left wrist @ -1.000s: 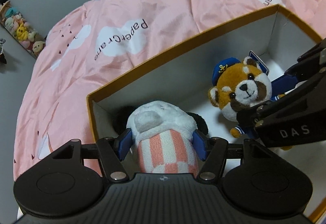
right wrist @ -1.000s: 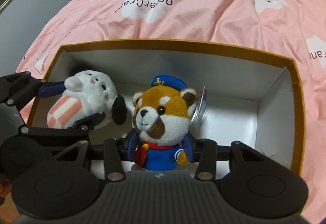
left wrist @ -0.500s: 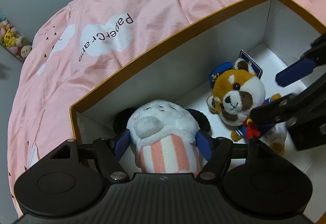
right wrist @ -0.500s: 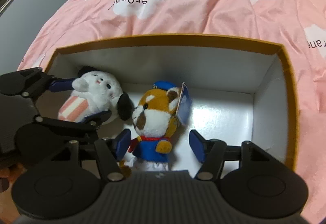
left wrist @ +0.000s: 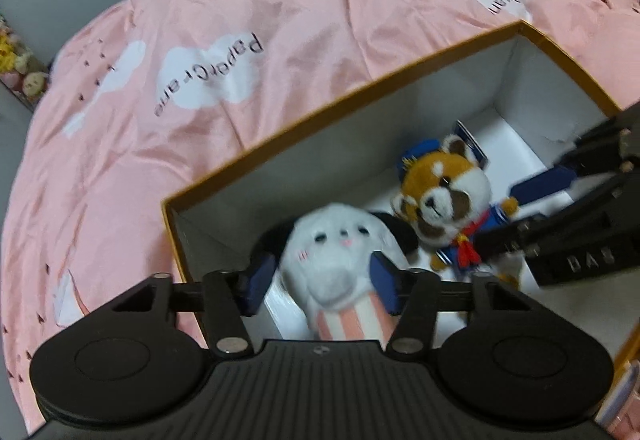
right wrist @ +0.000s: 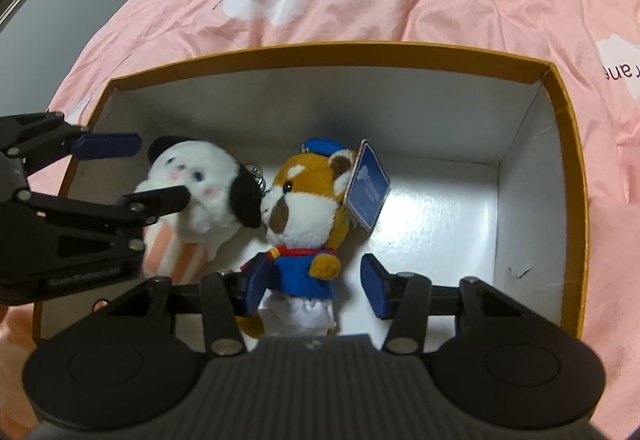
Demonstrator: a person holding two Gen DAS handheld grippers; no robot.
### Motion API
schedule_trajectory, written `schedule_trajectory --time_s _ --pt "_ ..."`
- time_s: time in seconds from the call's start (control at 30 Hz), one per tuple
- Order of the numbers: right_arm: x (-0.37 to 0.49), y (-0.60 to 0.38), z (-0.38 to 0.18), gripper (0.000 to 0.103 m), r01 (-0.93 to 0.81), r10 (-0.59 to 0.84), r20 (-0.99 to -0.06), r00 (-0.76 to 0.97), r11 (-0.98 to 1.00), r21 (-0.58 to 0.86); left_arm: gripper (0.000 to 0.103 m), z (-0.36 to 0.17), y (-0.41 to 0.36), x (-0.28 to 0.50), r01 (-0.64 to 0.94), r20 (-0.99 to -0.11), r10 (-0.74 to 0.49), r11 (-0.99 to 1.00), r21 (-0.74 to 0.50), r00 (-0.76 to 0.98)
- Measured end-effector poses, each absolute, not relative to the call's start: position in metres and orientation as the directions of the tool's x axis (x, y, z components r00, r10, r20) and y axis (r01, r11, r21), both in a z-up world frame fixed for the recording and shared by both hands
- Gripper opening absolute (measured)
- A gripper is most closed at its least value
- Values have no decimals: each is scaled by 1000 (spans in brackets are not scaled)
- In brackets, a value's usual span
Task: Organize objects
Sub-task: 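Lower both plushes into the shoebox and open both tools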
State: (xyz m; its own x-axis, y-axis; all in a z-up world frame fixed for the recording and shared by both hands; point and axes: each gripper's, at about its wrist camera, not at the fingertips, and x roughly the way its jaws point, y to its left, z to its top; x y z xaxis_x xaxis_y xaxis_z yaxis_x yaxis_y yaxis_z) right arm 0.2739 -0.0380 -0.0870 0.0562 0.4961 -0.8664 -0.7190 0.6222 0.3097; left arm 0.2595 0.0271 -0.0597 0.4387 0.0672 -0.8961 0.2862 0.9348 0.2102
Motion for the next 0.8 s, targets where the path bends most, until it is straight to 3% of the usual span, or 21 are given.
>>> schedule_trajectory --time_s 0.07,0.27,0.8 --pt "273 -37 -87 50 -720 499 -864 60 621 309 46 -62 28 255 296 -905 57 935 197 421" --pt "275 -32 -90 32 -720 488 -871 52 623 305 42 -69 15 252 309 -891 59 926 217 450" --pt "279 1 -96 29 -745 524 -851 33 581 328 41 -74 1 249 298 -868 147 901 316 474"
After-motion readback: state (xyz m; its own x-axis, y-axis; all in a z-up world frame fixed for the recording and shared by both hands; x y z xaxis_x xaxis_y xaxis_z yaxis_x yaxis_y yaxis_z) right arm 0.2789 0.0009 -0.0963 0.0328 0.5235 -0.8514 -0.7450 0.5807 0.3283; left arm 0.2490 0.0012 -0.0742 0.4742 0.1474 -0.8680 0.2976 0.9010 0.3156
